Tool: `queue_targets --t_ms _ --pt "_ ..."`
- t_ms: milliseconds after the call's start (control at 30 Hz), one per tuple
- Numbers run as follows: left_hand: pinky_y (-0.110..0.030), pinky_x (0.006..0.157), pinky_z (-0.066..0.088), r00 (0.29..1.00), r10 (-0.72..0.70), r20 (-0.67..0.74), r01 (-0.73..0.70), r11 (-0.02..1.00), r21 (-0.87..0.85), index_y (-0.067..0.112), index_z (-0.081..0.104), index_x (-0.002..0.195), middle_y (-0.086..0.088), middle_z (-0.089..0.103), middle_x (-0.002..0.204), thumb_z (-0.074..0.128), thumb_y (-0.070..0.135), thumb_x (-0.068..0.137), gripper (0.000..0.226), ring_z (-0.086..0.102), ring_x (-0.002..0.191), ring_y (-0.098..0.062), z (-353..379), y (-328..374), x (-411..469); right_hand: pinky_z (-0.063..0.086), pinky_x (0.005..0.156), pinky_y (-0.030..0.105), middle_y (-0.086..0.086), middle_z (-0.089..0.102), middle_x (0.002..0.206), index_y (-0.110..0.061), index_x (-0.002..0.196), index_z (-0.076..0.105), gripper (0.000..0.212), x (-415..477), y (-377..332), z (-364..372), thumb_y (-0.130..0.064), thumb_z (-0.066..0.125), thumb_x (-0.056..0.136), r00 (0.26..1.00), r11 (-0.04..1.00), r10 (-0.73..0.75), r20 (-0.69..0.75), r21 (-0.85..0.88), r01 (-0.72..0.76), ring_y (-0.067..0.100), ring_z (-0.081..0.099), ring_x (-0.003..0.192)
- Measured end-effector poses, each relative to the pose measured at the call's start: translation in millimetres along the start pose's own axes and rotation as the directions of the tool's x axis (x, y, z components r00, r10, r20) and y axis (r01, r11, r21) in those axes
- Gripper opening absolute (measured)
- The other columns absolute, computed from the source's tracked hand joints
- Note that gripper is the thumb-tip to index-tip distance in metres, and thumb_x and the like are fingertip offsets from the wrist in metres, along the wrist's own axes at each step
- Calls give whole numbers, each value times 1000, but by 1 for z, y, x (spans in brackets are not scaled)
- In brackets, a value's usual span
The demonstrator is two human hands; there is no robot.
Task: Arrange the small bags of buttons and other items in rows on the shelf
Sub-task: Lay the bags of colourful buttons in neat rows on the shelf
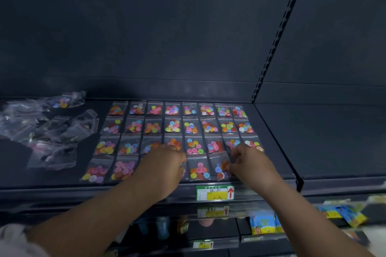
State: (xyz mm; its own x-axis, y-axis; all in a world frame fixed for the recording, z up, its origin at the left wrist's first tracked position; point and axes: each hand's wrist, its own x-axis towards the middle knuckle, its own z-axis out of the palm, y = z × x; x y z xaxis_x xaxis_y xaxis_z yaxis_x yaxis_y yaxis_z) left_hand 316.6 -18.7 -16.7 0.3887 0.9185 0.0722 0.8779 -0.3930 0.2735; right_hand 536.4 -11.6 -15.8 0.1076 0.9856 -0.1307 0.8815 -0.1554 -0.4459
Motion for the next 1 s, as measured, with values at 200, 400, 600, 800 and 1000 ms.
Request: queue_targets --t_ms 200,400,600,800,1000 --pt "-27 82 43 999 3 42 -4 1000 28 14 67 101 -1 62 103 47 26 96 24 53 96 -16 1 -4 3 45 63 13 -9 55 92 -24 93 62 11 0 2 4 -14 60 88 981 982 -186 58 51 183 4 58 79" --pt "-22 77 40 997 14 76 -14 1000 1 15 70 93 1 64 99 49 28 95 25 55 91 -15 6 -10 3 48 73 22 -5 59 100 -25 97 68 14 2 4 11 -18 63 87 968 977 -213 131 53 208 10 58 86" --pt "-28 84 45 991 -12 134 14 1000 -12 16 68 105 1 61 108 51 22 93 22 53 99 -15 1 -14 5 48 69 22 -7 66 88 -26 93 68 11 1 1 10 -19 64 86 968 980 -197 154 64 189 8 60 80" --pt "-25 83 42 991 -14 133 16 1000 -18 18 68 109 3 59 112 51 20 93 23 51 103 -15 -2 -17 3 48 68 20 -7 66 88 -26 94 68 12 1 -1 10 -18 64 86 970 983 -177 167 69 168 8 61 80" --pt "-23 80 40 991 -6 134 9 1000 -18 18 68 109 4 59 111 51 20 93 23 50 101 -14 -1 -20 3 47 65 18 -8 66 87 -26 95 68 12 0 -3 9 -19 65 86 969 985 -168 180 66 158 6 60 79"
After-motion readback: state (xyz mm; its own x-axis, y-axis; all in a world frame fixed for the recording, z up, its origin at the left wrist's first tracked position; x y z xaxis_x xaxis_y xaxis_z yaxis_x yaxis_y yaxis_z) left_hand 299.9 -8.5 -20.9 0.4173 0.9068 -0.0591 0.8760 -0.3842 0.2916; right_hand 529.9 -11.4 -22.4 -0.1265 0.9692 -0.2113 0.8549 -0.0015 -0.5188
